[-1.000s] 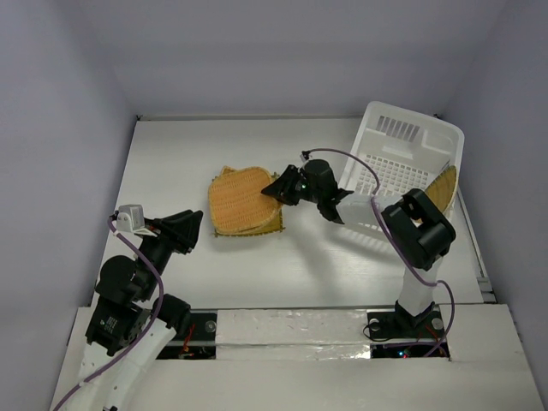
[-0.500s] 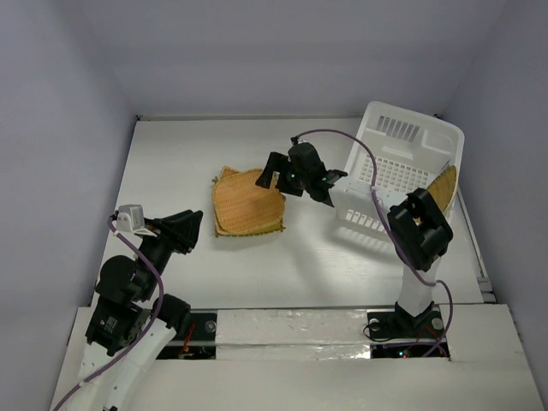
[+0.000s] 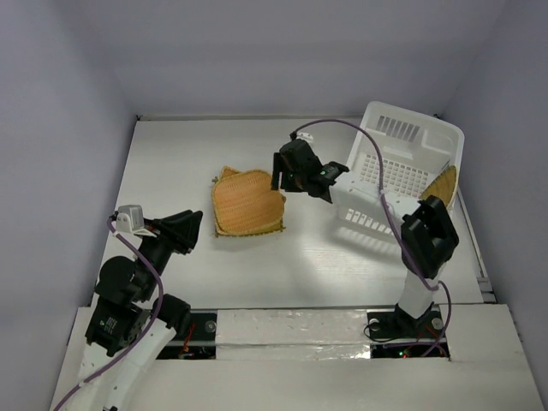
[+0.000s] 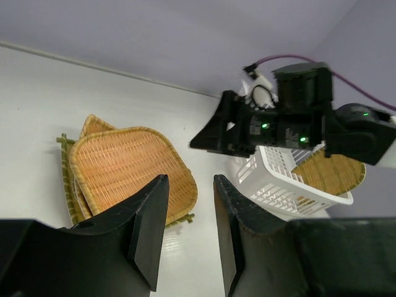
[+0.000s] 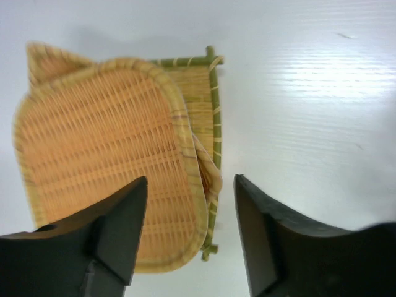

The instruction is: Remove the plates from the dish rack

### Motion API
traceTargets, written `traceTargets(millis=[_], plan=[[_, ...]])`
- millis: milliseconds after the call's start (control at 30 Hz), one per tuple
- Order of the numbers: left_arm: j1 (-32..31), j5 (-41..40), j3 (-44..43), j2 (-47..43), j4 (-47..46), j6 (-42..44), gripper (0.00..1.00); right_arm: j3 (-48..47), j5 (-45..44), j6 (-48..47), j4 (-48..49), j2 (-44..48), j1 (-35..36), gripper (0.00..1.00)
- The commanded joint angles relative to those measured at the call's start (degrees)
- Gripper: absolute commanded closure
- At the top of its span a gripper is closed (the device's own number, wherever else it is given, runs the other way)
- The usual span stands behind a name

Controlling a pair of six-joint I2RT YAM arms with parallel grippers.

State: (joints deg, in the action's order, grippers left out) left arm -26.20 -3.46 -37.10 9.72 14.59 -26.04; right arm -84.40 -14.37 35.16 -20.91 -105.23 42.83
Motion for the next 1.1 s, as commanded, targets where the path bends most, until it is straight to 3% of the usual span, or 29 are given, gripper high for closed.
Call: traceTargets(millis=[0, 33, 133, 167, 400, 467, 500, 567, 700, 900, 1067], plan=[[-0.26, 0.83, -0.6, -0.66, -1.93, -0.15, 0.68, -2.53, -10.84, -1.85, -4.48, 9.84, -0.11, 0.4], [-0.26, 1.0, -0.6, -0.66, -1.93, -0.15, 0.68, -1.13, -12.16, -1.93, -5.1, 11.52, -1.07, 0.51], [-0.26, 1.35, -0.6, -0.84, -2.11, 0.03, 0.69, 1.42, -19.8, -1.41, -9.32, 19.93, -4.41, 0.99], [-0.26, 1.62, -0.6, -1.01, -2.11, 0.11, 0.72, 3.26, -24.08, -1.41, -10.81, 22.24, -5.81, 1.0], [-0.26, 1.1, -0.95, -1.45, -1.5, 0.2, 0.9, 9.6, -30.1, -6.05, -23.81, 39.39, -28.3, 0.97], [-0.26, 0.65, -0.96, -2.42, -1.41, 0.11, 0.9, 10.22, -30.89, -8.16, -25.14, 41.93, -33.93, 0.69], [-0.26, 0.65, -0.87, -3.03, -1.32, 0.11, 0.9, 11.35, -30.37, -9.31, -24.63, 42.38, -35.78, 0.45], [-0.26, 0.65, -0.87, -3.39, -1.41, 0.11, 0.87, 11.98, -27.49, -11.24, -24.45, 42.13, -41.65, 0.33], [-0.26, 1.0, -0.95, -3.3, -1.32, 0.11, 0.82, 13.12, -25.27, -13.09, -25.32, 39.05, -45.99, 0.31], [-0.26, 1.71, -0.95, -2.86, -1.41, 0.29, 0.77, 11.72, -27.81, -15.73, -28.48, 34.66, -46.52, 0.33], [-0.26, 1.79, -0.95, -3.56, -1.49, 0.38, 0.75, 9.0, -28.78, -16.87, -31.47, 29.83, -46.52, 0.46]])
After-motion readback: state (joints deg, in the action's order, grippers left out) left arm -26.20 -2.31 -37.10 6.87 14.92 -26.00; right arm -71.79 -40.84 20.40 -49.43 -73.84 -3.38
